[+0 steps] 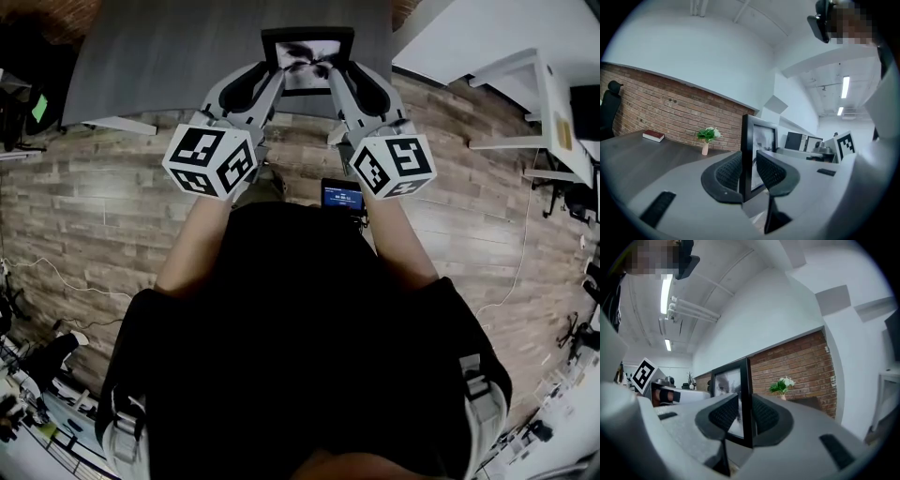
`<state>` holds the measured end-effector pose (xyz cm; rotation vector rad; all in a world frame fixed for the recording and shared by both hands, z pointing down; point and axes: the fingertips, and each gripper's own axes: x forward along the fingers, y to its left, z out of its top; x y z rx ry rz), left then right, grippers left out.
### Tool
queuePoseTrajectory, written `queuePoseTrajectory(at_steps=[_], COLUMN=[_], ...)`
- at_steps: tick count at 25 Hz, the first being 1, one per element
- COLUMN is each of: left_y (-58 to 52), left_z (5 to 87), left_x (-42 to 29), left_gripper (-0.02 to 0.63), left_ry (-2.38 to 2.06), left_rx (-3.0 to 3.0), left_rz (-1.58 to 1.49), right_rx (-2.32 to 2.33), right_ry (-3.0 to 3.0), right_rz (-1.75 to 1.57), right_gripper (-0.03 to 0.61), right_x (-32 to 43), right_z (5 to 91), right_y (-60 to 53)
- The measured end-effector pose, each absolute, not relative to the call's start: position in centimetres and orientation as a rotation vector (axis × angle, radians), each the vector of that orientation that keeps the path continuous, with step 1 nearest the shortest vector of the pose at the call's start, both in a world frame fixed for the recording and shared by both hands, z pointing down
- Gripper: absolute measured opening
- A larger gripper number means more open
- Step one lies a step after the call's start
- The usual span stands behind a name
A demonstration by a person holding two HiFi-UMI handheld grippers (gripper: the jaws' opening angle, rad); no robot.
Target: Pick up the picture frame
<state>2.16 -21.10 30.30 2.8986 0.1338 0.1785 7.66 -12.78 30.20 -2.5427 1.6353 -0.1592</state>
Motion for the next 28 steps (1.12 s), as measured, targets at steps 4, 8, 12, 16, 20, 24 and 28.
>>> queuePoseTrajectory(at_steps=[4,8,12,16,20,24,28], left_y=[-18.3,-16.3,-14.7,-13.8,-13.9,-14.6,-16.2], left_z=[30.5,30.6,30.5,30.6,31.4,32.4,32.9], left_x=[-0.3,-2.9,-4.8,-6.8,-8.8,-10.3,-12.0], left_gripper=[0.091,0.091,0.091,0.091,0.081,0.078,0.08], left_ry=[0.121,0.101,0.087,0.094,0.096,0.097,0.095], left_rx=[2.902,2.901,2.901,2.894,2.851,2.824,2.814], left_rz=[0.184,0.209,0.225,0.233,0.248,0.282,0.285], right_rx=[-2.532,-2.512,-2.481,-2.475,-2.469,-2.464,-2.478], right_ry=[1.626,1.645,1.669,1.677,1.682,1.693,1.722], right_rz=[-0.16,-0.166,-0.181,-0.193,-0.215,-0.227,-0.244], right_gripper=[0.094,0.094,0.094,0.094,0.094,0.094,0.094], right_x=[5.4,2.8,0.9,-1.0,-2.6,-4.0,-5.7], right_z=[30.4,30.2,30.3,30.3,30.7,30.8,31.1], right_y=[-10.1,-8.1,-6.4,-5.6,-5.8,-6.6,-8.3])
